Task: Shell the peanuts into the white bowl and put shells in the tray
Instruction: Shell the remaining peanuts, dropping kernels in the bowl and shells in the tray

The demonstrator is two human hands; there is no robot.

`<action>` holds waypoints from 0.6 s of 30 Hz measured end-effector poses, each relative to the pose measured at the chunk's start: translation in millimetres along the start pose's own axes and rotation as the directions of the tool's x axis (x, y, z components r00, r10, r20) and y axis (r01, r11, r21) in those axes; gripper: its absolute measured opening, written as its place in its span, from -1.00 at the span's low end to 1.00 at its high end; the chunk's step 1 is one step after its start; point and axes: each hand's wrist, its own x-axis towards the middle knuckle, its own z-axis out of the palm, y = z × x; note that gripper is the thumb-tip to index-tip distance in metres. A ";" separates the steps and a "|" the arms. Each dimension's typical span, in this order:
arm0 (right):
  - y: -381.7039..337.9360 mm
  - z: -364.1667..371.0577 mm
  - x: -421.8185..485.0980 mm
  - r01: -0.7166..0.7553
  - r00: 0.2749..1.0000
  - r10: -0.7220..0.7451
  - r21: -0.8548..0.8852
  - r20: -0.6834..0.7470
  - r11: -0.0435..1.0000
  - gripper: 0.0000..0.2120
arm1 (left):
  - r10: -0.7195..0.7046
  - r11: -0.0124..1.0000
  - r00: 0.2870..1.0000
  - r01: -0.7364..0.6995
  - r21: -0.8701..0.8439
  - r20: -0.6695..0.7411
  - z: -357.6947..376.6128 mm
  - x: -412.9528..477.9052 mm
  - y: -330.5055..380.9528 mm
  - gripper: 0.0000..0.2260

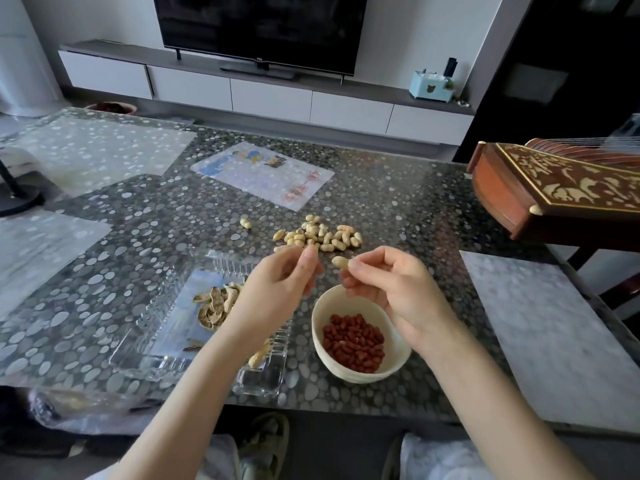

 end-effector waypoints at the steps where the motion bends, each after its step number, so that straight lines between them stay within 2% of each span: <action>1: 1.4 -0.4 -5.7 0.004 1.000 -0.004 0.023 -0.019 1.000 -0.96 | 0.020 1.000 1.000 -0.019 -0.001 0.022 4.7 -1.5 1.7 -0.53; 3: 2.1 -2.4 -16.9 0.031 0.999 -0.030 0.016 -0.041 0.999 -0.97 | 0.050 0.999 0.997 -0.050 -0.007 0.064 16.6 -5.1 6.1 -0.52; 5: 3.5 -4.3 -24.3 0.077 0.996 -0.078 -0.032 -0.050 0.997 -0.95 | 0.061 0.997 0.994 -0.057 -0.046 0.089 23.4 -7.6 6.3 -0.61; 10: 4.1 -15.7 -35.0 0.118 0.993 -0.114 -0.209 0.029 0.971 -0.75 | 0.062 0.981 0.982 -0.027 -0.193 0.178 32.0 -8.0 6.9 -0.72; 14: 3.1 -18.1 -38.3 0.234 0.972 -0.190 -0.457 0.142 0.858 -0.73 | 0.097 0.958 0.979 -0.042 -0.283 0.182 36.8 -9.9 10.2 -0.68; 18: 2.3 -19.6 -40.4 0.246 0.964 -0.169 -0.451 0.205 0.858 -0.69 | 0.104 0.923 0.970 -0.011 -0.384 0.222 40.3 -9.8 13.8 -0.69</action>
